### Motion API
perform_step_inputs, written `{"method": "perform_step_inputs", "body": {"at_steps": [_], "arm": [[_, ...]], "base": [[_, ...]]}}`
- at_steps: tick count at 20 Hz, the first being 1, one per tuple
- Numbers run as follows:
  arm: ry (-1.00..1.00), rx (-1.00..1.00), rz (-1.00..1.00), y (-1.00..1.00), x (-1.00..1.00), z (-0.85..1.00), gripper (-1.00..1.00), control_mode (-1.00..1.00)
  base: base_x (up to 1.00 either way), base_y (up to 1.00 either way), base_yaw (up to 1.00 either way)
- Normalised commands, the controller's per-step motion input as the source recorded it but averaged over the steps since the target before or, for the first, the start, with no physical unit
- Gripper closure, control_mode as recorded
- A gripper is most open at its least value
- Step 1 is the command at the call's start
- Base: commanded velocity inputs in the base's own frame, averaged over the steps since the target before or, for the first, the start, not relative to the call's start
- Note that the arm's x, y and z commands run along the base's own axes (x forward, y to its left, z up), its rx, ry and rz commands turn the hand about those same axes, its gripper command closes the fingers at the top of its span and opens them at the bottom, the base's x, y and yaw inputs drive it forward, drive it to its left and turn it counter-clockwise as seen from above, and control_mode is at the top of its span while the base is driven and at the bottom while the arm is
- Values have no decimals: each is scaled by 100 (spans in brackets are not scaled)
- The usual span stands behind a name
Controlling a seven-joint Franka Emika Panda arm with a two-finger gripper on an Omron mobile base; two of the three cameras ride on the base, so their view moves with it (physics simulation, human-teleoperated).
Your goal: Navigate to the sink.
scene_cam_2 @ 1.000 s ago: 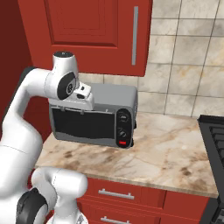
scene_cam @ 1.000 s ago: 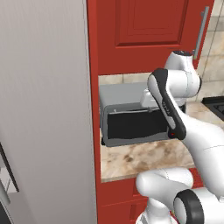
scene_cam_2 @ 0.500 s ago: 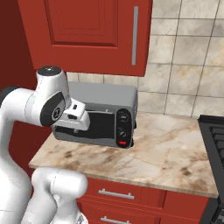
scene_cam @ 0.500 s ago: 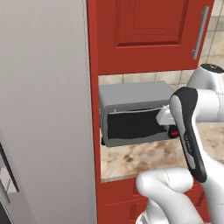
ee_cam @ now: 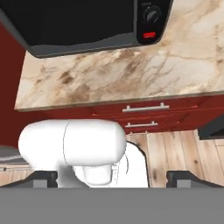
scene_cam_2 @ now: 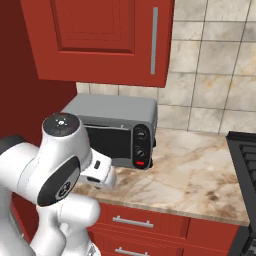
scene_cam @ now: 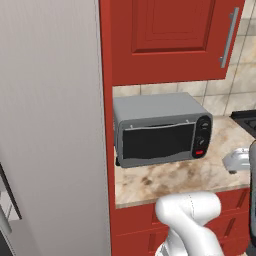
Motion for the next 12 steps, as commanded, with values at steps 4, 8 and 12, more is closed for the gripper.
{"method": "perform_step_inputs", "body": {"at_steps": [4,8,12], "arm": [[0,5,-7,-96,-81,-12,-100,-100],[0,4,-11,-100,-61,-14,-100,-100],[-1,4,-4,-50,-26,-6,-100,100]], "base": [[0,0,0],[0,0,0],[-28,-50,-6]]}}
